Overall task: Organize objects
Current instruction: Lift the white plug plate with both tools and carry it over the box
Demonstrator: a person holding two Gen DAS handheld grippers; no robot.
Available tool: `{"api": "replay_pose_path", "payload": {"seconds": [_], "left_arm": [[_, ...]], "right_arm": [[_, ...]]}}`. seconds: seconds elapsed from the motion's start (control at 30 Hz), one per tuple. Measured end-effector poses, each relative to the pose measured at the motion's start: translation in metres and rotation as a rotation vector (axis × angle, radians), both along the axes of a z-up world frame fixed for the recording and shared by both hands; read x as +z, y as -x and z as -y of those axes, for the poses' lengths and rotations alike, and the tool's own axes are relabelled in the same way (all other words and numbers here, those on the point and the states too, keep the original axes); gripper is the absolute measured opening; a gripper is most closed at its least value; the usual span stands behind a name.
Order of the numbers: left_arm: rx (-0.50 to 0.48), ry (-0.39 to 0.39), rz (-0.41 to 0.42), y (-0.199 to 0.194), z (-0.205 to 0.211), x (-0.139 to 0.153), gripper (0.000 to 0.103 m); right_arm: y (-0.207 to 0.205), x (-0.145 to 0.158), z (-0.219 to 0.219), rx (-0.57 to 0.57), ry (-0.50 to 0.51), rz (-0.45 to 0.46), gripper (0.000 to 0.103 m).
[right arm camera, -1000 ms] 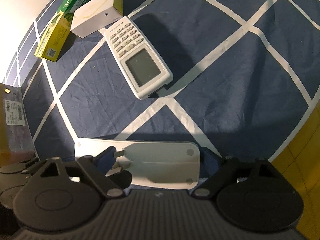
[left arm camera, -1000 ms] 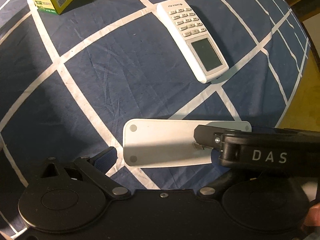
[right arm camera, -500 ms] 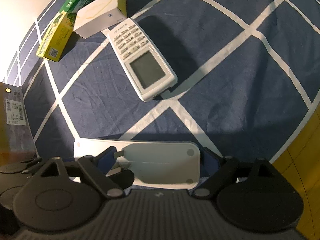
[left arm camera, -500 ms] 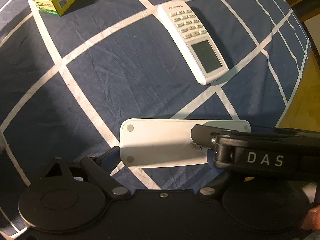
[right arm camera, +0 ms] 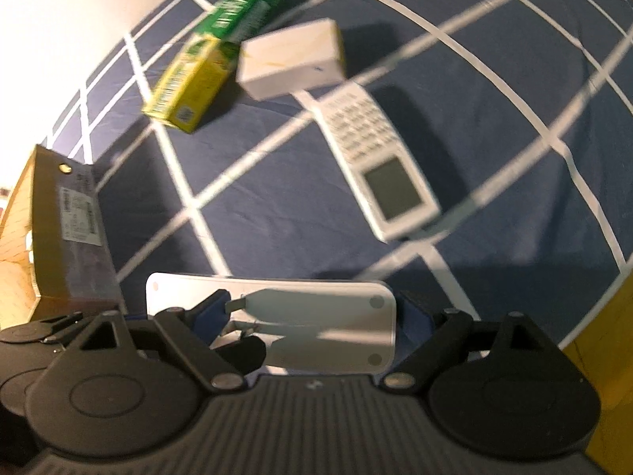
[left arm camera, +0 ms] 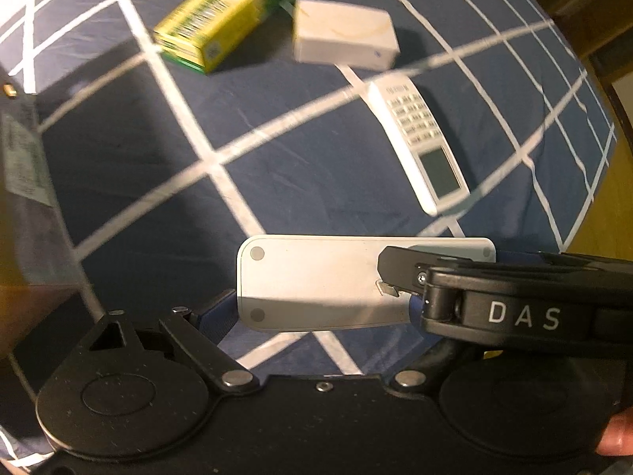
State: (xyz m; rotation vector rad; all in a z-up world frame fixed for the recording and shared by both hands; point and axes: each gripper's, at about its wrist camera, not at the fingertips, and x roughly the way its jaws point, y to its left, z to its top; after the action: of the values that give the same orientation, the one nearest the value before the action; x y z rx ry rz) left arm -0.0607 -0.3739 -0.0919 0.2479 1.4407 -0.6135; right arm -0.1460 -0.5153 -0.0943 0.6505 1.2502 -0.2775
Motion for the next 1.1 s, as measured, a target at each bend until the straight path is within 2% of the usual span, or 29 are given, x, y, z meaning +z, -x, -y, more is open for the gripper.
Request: {"api": "replay_pose_path", "payload": {"seconds": [0.63,1.1], "left_arm": [[0.194,0.043,0.132,-0.058,-0.123,0.072,0.091],[0.378,0.047,0.168,-0.082,-0.240,0.086,0.091]], "right_arm": [[-0.093,0.074,-0.110,0.195,0.052,0.130,0.089],[-0.149,0.089,-0.223,0.380,0.056,0.170,0.089]]}}
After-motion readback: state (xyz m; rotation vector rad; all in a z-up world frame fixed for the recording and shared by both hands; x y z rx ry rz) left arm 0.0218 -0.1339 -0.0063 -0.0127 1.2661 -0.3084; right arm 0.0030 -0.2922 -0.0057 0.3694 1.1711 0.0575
